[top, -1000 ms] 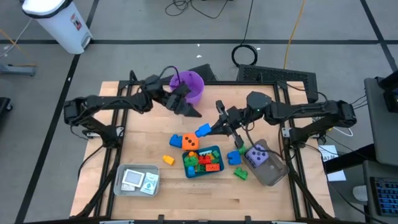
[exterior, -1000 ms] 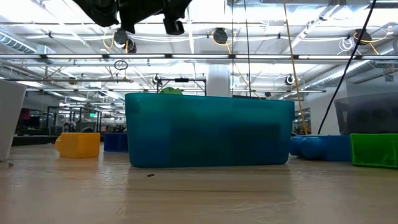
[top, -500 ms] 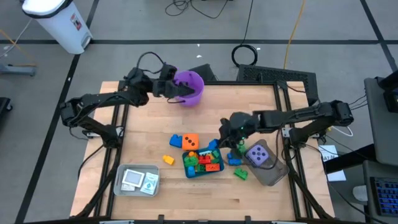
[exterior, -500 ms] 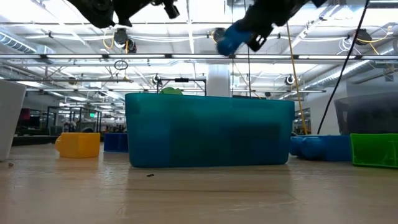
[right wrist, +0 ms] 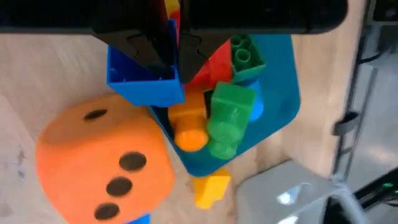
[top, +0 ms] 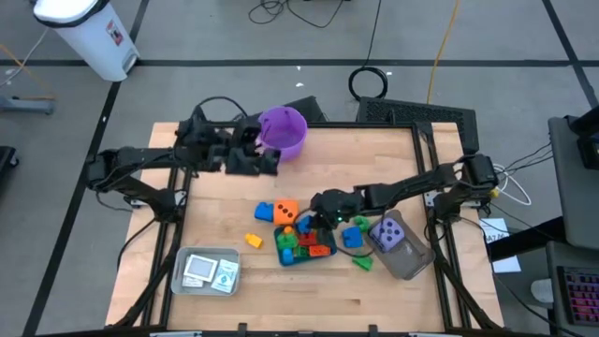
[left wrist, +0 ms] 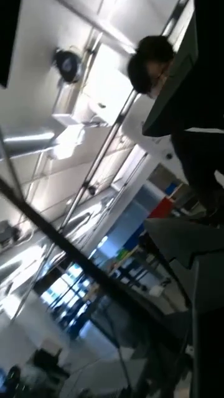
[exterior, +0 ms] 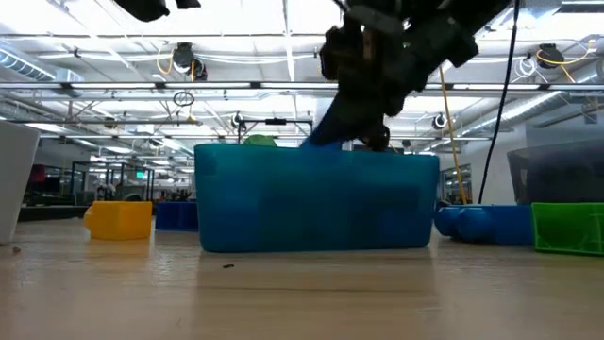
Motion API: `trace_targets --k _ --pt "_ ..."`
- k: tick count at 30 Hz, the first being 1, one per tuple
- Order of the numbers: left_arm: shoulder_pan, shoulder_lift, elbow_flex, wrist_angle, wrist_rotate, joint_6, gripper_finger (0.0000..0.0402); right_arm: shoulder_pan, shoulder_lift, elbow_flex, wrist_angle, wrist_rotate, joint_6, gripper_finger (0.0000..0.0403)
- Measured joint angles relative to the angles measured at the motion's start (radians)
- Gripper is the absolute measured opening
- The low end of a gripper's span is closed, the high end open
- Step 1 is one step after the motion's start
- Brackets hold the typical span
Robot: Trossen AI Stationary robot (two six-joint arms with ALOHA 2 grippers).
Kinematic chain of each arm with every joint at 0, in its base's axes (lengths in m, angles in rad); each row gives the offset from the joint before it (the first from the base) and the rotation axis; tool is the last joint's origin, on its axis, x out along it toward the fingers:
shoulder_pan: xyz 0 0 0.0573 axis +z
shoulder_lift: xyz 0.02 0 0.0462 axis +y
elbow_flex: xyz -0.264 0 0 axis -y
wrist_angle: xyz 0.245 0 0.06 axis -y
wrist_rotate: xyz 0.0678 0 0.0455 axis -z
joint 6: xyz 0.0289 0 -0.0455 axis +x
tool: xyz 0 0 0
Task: Pick & Place Toys
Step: Put the blue game piece into the blue bin
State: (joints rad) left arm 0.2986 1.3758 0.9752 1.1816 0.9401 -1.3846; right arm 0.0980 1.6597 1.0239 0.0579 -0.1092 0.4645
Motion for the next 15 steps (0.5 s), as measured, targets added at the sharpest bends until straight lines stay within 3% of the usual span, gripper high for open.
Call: trace_targets --k 8,15 --pt "-0.128 -0.034 0.001 -0.004 0.000 0.074 0.0225 -0.008 0.075 0.001 0.007 -0.002 0.115 0.0019" --pt "-0.200 -0.044 0.001 -0.007 0.011 0.097 0.0229 -0.019 0.090 0.001 0.124 -0.025 0.215 0.0085"
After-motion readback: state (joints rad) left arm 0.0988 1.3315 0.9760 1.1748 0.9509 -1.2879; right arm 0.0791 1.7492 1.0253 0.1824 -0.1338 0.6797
